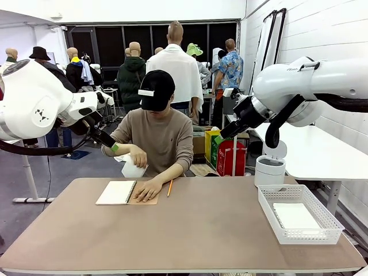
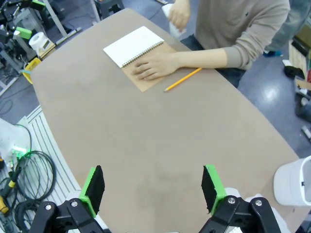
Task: Sort the paper based on its condition.
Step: If a person hands you a paper, place it in the Organizing basket , and if it's crumpled, put it in the Trash can.
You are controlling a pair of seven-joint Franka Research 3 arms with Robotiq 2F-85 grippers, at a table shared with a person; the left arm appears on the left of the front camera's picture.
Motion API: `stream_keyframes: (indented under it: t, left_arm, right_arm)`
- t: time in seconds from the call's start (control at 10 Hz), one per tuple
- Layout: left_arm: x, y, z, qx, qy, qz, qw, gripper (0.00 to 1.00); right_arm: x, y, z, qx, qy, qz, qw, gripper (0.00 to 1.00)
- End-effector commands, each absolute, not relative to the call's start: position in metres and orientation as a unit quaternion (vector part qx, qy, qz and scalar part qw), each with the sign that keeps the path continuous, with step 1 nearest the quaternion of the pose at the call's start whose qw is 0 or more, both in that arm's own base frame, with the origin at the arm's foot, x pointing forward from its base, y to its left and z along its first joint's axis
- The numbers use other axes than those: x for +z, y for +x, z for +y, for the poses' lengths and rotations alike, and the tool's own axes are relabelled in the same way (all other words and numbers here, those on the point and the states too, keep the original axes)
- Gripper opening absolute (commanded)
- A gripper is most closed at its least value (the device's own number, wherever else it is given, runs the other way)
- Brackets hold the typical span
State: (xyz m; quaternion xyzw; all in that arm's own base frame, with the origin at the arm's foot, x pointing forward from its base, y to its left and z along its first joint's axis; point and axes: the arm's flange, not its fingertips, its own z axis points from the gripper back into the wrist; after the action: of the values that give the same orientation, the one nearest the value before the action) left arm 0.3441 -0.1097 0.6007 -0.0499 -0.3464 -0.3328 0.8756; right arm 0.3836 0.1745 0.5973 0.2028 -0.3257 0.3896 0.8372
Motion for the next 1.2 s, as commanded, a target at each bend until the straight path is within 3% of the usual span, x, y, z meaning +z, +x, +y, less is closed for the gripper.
stream_keyframes:
  t: [0.0,1.1]
  left_arm:
    - [0.6014,0.3447,-0.1087,-0.334,-0.054,-0.351,0.873,1.00]
    - [0.6014,0.3447,-0.1087,-0.334,-0.054,-0.351,0.873,1.00]
  right_arm:
    - [0.5976,0.3831,0.1744,0.390,0.203,-0.326,0.837,1.00]
    - [0.5976,0.3831,0.1744,0.390,0.203,-0.326,0.837,1.00]
